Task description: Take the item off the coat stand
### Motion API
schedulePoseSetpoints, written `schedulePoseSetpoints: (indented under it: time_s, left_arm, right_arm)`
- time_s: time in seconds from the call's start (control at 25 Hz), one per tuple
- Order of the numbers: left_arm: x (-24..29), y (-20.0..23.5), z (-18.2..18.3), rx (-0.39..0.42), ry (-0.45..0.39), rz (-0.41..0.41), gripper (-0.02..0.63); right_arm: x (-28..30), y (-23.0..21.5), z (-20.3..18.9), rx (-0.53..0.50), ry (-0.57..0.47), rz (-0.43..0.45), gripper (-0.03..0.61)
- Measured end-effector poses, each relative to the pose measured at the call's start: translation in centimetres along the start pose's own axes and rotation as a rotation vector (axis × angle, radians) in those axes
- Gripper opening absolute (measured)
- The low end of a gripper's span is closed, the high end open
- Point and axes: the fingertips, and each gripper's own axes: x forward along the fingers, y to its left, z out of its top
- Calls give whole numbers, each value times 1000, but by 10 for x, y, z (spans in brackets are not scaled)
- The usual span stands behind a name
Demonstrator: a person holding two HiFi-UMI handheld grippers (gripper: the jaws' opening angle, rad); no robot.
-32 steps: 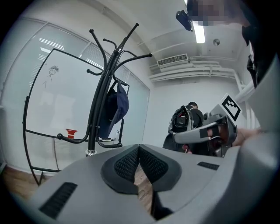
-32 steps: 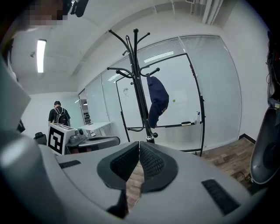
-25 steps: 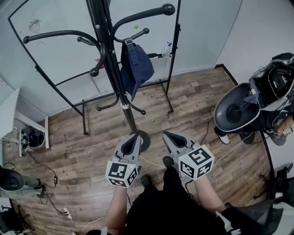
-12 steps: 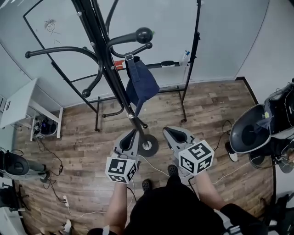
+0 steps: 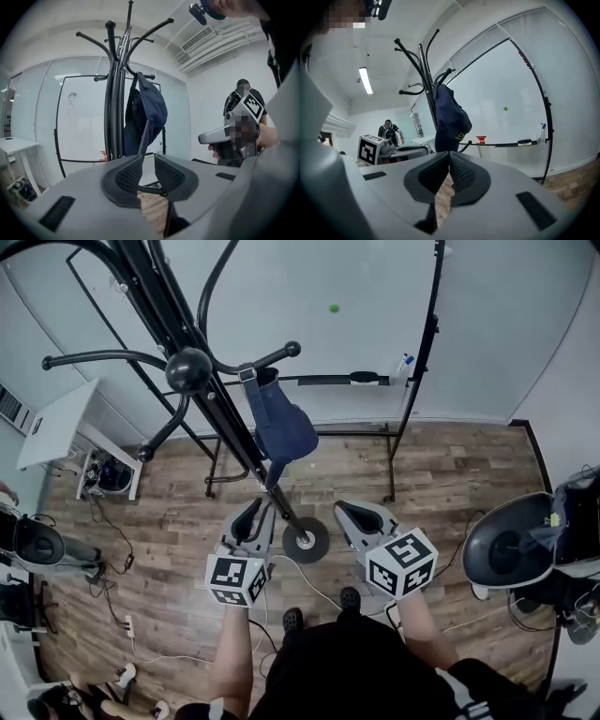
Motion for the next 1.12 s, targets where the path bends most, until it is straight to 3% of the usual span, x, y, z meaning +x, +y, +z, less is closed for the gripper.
schedulePoseSetpoints:
  time_s: [0.24, 0.44, 0.88, 1.12]
  left_arm:
    - [20, 9, 10, 81, 4, 57, 153]
    - [37, 13, 18, 147, 18, 79, 163]
    - [60, 10, 12, 129, 25, 96, 159]
    - [63, 5, 14, 128, 10, 115, 90]
  right_arm:
    - [0, -16, 8, -9, -3, 48, 31]
    - [-4, -31, 13, -1, -1, 56, 31]
    - [-12, -56, 20, -8, -10, 43, 32]
    - [-16, -60, 22, -18, 1, 43, 32]
